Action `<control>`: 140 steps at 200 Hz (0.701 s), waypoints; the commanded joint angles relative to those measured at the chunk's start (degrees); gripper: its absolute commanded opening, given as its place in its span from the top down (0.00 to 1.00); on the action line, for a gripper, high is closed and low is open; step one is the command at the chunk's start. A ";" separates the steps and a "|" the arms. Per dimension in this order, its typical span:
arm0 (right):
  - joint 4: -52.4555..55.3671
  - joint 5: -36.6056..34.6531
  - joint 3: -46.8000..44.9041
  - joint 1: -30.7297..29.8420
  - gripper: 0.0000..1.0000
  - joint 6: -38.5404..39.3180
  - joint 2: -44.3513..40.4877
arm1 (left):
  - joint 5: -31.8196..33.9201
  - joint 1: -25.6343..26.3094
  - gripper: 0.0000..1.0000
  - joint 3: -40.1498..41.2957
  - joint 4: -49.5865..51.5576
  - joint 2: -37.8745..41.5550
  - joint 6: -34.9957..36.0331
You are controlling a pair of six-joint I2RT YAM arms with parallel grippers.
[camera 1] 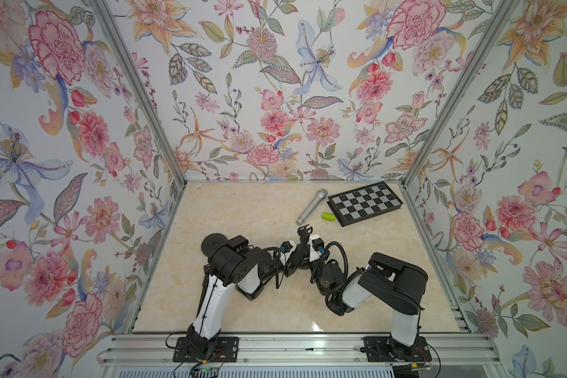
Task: Assemble a microphone stand
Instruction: Screw the microphone stand pole into the microphone stand base.
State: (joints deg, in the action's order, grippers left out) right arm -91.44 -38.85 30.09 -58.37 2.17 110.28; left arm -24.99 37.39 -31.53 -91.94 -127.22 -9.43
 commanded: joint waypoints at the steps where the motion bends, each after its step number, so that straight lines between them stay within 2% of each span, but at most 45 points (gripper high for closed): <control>1: 0.56 -3.33 -1.46 -2.45 1.00 -0.70 1.58 | 1.09 -0.38 0.44 1.26 -6.25 -3.07 1.64; 6: 0.58 -1.99 -1.91 -2.14 0.99 -0.09 0.95 | 1.13 -0.41 0.44 1.34 -5.98 -2.81 1.70; 19: 0.54 2.24 -3.53 -0.99 0.76 1.50 -0.75 | 1.25 -0.25 0.44 1.94 -6.75 -2.84 1.54; 34: 0.53 12.46 -6.47 1.68 0.51 5.16 -3.17 | 1.42 -0.21 0.44 1.88 -7.66 -3.49 1.43; 44: 0.52 18.57 -8.70 3.66 0.43 7.89 -4.85 | 1.09 -0.37 0.44 1.37 -6.63 -3.19 1.62; 57: 0.64 25.97 -11.59 6.77 0.41 9.55 -7.34 | 1.07 -0.43 0.44 1.44 -5.83 -2.70 1.73; 67: 1.65 34.46 -13.19 10.09 0.40 8.27 -9.48 | 1.30 -0.26 0.44 2.04 -7.01 -2.88 1.54; 87: 8.97 47.85 -13.21 16.07 0.39 6.08 -13.77 | 1.50 -0.29 0.44 1.78 -7.48 -3.46 1.39; 117: 20.13 63.71 -8.54 22.38 0.36 5.82 -17.13 | 1.51 -0.19 0.44 1.95 -7.53 -3.11 1.20; 140: 27.91 73.26 -2.94 25.82 0.40 6.51 -16.65 | 1.16 -0.37 0.44 1.10 -7.12 -3.67 1.10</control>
State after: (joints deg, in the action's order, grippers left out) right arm -73.84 17.67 22.06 -35.46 8.16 93.82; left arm -25.02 37.30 -31.40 -91.96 -127.22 -9.45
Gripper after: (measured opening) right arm 0.621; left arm 0.557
